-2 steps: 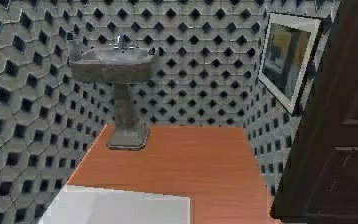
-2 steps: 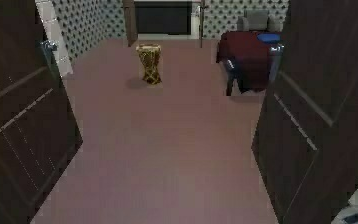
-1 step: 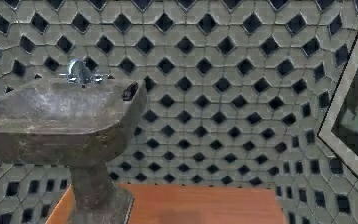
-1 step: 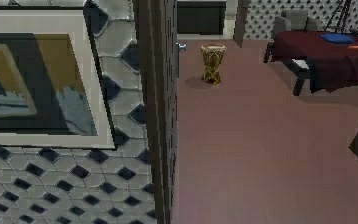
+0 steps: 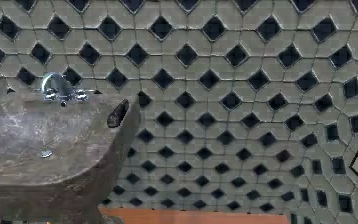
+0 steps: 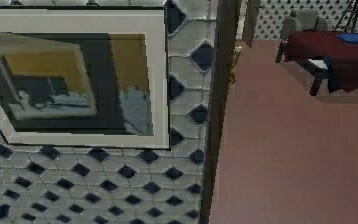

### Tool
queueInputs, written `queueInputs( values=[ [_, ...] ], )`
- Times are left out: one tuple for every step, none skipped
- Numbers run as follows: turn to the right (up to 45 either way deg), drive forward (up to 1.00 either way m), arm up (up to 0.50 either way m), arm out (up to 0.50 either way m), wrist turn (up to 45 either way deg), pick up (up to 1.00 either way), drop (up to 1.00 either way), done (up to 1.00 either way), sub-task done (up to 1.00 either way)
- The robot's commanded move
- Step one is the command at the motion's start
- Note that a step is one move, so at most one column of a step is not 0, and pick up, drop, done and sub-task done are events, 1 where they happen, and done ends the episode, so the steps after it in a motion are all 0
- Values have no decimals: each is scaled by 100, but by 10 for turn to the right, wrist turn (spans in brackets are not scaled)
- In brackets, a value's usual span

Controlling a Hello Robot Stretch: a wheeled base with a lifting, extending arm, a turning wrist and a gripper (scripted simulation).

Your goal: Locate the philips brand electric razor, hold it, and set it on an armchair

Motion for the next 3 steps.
queueInputs(
  values=[
    [-450, 0, 0, 0, 0, 0, 0, 0, 0],
    [-450, 0, 0, 0, 0, 0, 0, 0, 0],
    [-150, 0, 0, 0, 0, 0, 0, 0, 0]
  ],
)
